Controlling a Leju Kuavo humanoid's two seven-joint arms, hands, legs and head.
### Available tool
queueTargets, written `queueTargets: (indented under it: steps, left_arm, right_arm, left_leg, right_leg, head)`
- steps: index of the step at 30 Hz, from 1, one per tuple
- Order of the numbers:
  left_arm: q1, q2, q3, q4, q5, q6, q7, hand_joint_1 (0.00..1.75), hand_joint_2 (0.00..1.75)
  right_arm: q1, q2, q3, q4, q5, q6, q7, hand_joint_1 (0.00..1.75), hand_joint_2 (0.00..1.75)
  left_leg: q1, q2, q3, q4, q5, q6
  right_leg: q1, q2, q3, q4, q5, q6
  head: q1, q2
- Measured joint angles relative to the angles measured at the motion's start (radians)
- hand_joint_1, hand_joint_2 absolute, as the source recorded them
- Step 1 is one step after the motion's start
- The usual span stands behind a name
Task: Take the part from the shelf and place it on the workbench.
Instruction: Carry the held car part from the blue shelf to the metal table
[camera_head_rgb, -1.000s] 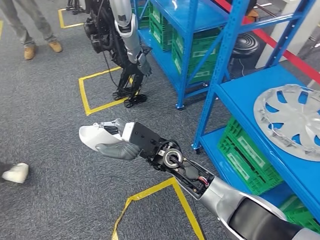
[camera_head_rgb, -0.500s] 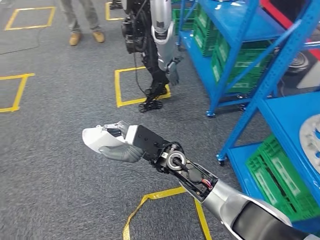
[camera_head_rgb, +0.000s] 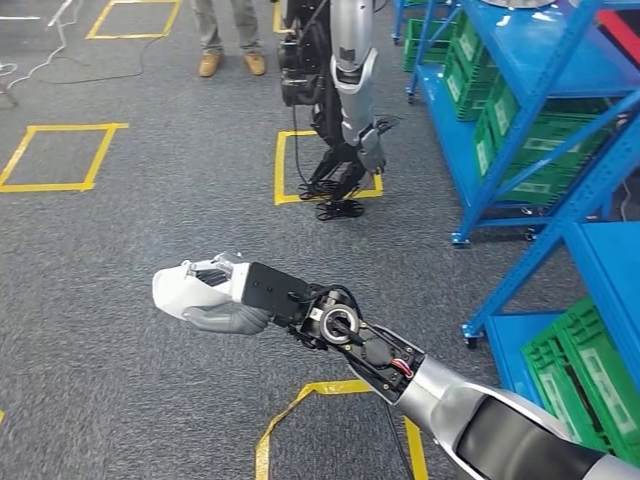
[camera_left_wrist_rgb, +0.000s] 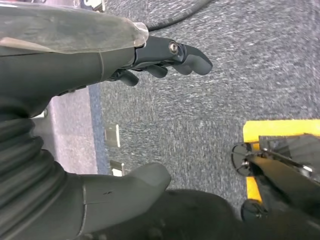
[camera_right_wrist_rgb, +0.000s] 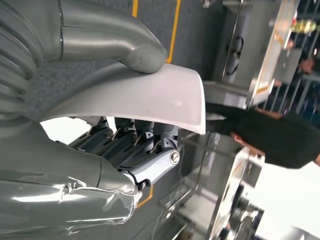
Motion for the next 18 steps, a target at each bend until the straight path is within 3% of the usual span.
queueTargets:
  steps: [2,4,6,7,9,10,11,12,13,15,16,18]
  left_arm:
    - [-0.002,-0.001,0.000,0.000,0.003,0.000,0.000,0.00,1.75]
    - [-0.001,0.000,0.000,0.000,0.005,0.000,0.001,0.00,1.75]
    - [0.001,0.002,0.000,0.000,0.005,0.000,0.001,0.00,1.75]
    - [0.000,0.003,0.000,0.000,0.005,0.000,0.002,0.00,1.75]
    - [-0.001,0.004,0.000,0.000,0.005,0.000,0.002,0.00,1.75]
    - [-0.001,0.004,0.000,0.000,0.005,0.000,0.002,0.00,1.75]
    - [-0.001,0.003,0.000,0.000,0.005,0.000,0.002,0.00,1.75]
    - [-0.001,0.003,0.000,0.000,0.005,0.000,0.002,0.00,1.75]
    - [0.000,0.003,0.000,0.000,0.005,0.000,0.002,0.00,1.75]
    - [0.000,0.002,0.000,0.000,0.005,0.000,0.003,0.00,1.75]
    - [-0.001,0.001,0.000,0.000,0.005,0.000,0.004,0.00,1.75]
    - [0.000,-0.001,0.000,0.000,0.005,0.001,0.004,0.00,1.75]
  right_arm:
    - [-0.002,0.001,0.004,-0.002,0.007,0.004,0.001,1.47,1.75]
    - [-0.004,0.003,0.009,-0.004,0.011,0.008,0.002,1.47,1.75]
    - [-0.007,0.005,0.014,-0.006,0.013,0.010,0.003,1.47,1.75]
    - [-0.008,0.006,0.016,-0.007,0.013,0.011,0.003,1.47,1.75]
    - [-0.008,0.006,0.020,-0.008,0.014,0.011,0.003,1.47,1.75]
    - [-0.007,0.006,0.021,-0.008,0.014,0.011,0.003,1.47,1.75]
    - [-0.006,0.005,0.023,-0.008,0.014,0.011,0.003,1.47,1.75]
    - [-0.005,0.005,0.024,-0.008,0.014,0.011,0.003,1.47,1.75]
    - [-0.005,0.005,0.026,-0.008,0.014,0.011,0.003,1.47,1.75]
    - [-0.007,0.005,0.028,-0.009,0.015,0.012,0.003,1.47,1.75]
    - [-0.009,0.005,0.029,-0.009,0.015,0.013,0.003,1.47,1.75]
    - [-0.010,0.005,0.030,-0.009,0.016,0.015,0.002,1.47,1.75]
  left_leg:
    - [-0.002,0.022,0.041,-0.073,0.018,0.008]
    - [-0.006,0.004,0.041,-0.074,0.014,0.027]
    - [-0.007,-0.016,0.041,-0.073,0.014,0.040]
    - [-0.006,-0.025,0.042,-0.074,0.015,0.046]
    - [-0.009,-0.044,0.042,-0.074,0.015,0.054]
    - [-0.013,-0.056,0.043,-0.074,0.015,0.057]
    - [-0.017,-0.070,0.043,-0.074,0.015,0.059]
    - [-0.020,-0.084,0.044,-0.074,0.015,0.060]
    - [-0.022,-0.099,0.046,-0.074,0.015,0.060]
    - [-0.024,-0.126,0.048,-0.075,0.015,0.060]
    - [-0.023,-0.138,0.047,-0.075,0.016,0.059]
    - [-0.019,-0.160,0.044,-0.078,0.019,0.052]
  right_leg:
    - [0.004,-0.017,0.001,0.012,-0.012,0.015]
    - [0.003,-0.034,0.008,0.015,-0.020,0.025]
    - [-0.003,-0.014,0.004,0.039,-0.043,0.033]
    - [-0.005,0.010,-0.013,0.081,-0.070,0.036]
    - [-0.003,0.056,-0.078,0.219,-0.138,0.035]
    - [-0.001,0.065,-0.113,0.289,-0.161,0.032]
    - [0.001,0.070,-0.138,0.329,-0.166,0.027]
    - [0.004,0.073,-0.145,0.332,-0.151,0.020]
    - [0.009,0.078,-0.134,0.293,-0.117,0.011]
    - [0.018,0.114,-0.077,0.149,-0.038,-0.009]
    - [0.021,0.134,-0.052,0.088,-0.013,-0.016]
    - [0.024,0.154,-0.029,0.037,-0.002,-0.025]
  head:
    - [0.003,0.000]
    - [0.012,0.000]
    - [0.018,0.000]
    - [0.021,0.000]
    - [0.033,0.000]
    - [0.038,0.000]
    - [0.042,0.000]
    - [0.045,0.000]
    - [0.046,0.000]
    - [0.046,0.000]
    - [0.045,0.000]
    - [0.046,0.000]
